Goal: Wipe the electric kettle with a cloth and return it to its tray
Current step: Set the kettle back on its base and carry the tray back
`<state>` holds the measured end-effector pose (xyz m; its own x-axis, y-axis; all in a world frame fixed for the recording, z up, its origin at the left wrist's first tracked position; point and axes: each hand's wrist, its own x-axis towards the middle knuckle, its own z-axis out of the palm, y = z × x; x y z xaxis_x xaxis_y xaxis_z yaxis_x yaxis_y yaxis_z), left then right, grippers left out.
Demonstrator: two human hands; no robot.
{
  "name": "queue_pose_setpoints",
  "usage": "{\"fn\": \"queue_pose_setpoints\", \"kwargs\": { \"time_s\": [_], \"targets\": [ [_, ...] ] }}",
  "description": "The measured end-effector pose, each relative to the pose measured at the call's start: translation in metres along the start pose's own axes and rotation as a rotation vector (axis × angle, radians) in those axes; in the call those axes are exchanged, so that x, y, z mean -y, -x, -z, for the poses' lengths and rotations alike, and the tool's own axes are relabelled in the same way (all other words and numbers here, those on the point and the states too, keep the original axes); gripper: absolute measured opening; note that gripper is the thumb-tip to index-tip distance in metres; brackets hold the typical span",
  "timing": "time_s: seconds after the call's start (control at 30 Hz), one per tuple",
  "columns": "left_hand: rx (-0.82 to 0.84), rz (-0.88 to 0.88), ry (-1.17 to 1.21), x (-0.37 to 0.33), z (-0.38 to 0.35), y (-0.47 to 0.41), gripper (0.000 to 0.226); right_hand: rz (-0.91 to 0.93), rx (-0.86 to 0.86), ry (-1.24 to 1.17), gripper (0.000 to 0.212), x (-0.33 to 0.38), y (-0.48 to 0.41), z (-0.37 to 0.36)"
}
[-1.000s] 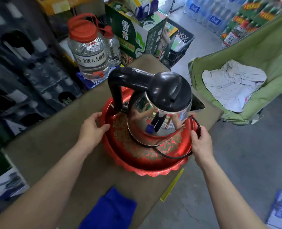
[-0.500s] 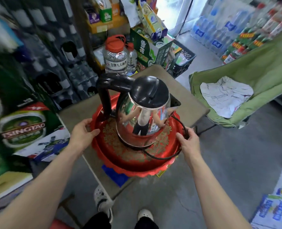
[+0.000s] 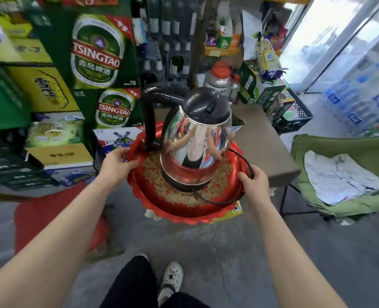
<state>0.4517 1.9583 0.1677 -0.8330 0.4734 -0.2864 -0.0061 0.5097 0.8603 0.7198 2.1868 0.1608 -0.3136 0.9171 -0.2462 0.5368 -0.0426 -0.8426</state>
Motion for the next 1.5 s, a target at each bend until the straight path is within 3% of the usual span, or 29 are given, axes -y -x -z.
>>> {"fn": "queue_pose_setpoints", "kwargs": {
  "time_s": [0.5, 0.83, 1.07, 1.27, 1.5],
  "targets": [
    [-0.211, 0.008, 0.152, 0.086, 0.121, 0.166, 0.033, 0.183, 0.141, 0.029, 0.018, 0.021, 0.151, -0.035],
    [-0.548, 0.102, 0.191, 0.157, 0.202, 0.291, 0.04, 0.323, 0.443, 0.058, 0.024, 0.045, 0.239, -0.101],
    [-0.79, 0.195, 0.326, 0.218, 0.252, 0.407, 0.036, 0.497, 0.71, 0.155, 0.008, 0.062, 0.317, -0.173],
    [-1.029, 0.31, 0.387, 0.278, 0.306, 0.499, 0.034, 0.614, 0.876, 0.203, 0.007, 0.076, 0.422, -0.249],
    [-1.226, 0.381, 0.43, 0.346, 0.404, 0.587, 0.027, 0.695, 1.039, 0.19, 0.031, 0.081, 0.561, -0.368]
  ]
}}
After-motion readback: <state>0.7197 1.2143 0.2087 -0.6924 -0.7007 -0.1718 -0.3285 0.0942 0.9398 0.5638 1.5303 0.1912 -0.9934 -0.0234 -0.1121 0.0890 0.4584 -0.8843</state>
